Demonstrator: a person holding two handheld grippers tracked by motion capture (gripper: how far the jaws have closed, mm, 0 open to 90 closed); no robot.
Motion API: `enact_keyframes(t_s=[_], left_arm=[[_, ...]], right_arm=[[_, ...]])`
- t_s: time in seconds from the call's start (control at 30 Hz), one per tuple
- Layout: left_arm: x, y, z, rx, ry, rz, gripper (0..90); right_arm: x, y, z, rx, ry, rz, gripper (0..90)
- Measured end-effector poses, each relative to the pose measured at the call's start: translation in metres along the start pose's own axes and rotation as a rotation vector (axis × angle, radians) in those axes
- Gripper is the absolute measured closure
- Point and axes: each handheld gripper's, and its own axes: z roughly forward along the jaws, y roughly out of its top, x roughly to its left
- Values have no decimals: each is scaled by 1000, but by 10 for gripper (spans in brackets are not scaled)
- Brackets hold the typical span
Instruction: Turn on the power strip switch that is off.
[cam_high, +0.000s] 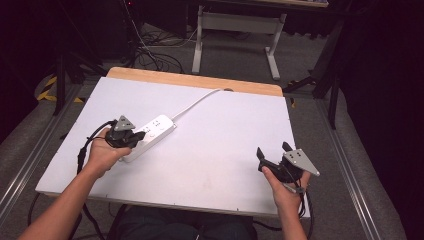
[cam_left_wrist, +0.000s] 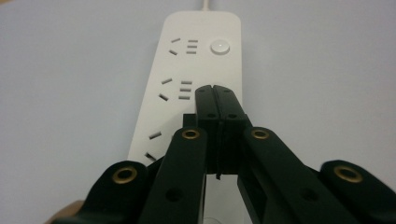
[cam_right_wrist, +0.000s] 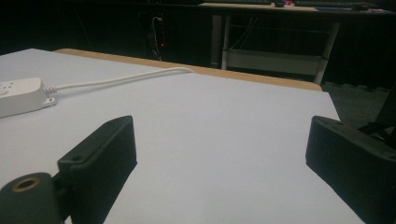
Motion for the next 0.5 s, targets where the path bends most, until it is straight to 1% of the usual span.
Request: enact_keyframes(t_s=[0.03, 0.07, 0.1, 0.13, 0.17, 0.23, 0.27, 0.33, 0.37, 0.4, 0.5], left_arm=[[0, 0, 0, 0, 0, 0, 900], [0, -1, 2, 26, 5, -9, 900], [1, -1, 3, 37, 12, -8, 900], [1, -1, 3, 37, 12, -8, 900], [2, -2, 4, 47, 13, -13, 900], [1, -2, 4, 50, -2, -25, 900], [1, -2, 4, 50, -3, -26, 900], [2, -2, 4, 54, -3, -28, 900], [2, -2, 4, 59, 7, -22, 900], [1, -2, 4, 59, 5, -34, 900], [-1, -1, 5, 64, 11, -27, 900]], right_arm=[[-1, 0, 0, -1, -2, -1, 91], [-1, 0, -1, 1, -4, 0, 91], [-1, 0, -1, 1, -2, 2, 91], [-1, 0, -1, 1, -3, 1, 91], [-1, 0, -1, 1, -2, 1, 91], [-1, 0, -1, 1, -4, -1, 91], [-1, 0, -1, 0, -3, -1, 91], [-1, 0, -1, 0, -4, 0, 91], [-1, 0, -1, 0, -3, -1, 91], [-1, 0, -1, 0, -3, 0, 91], [-1, 0, -1, 2, -5, 1, 92]])
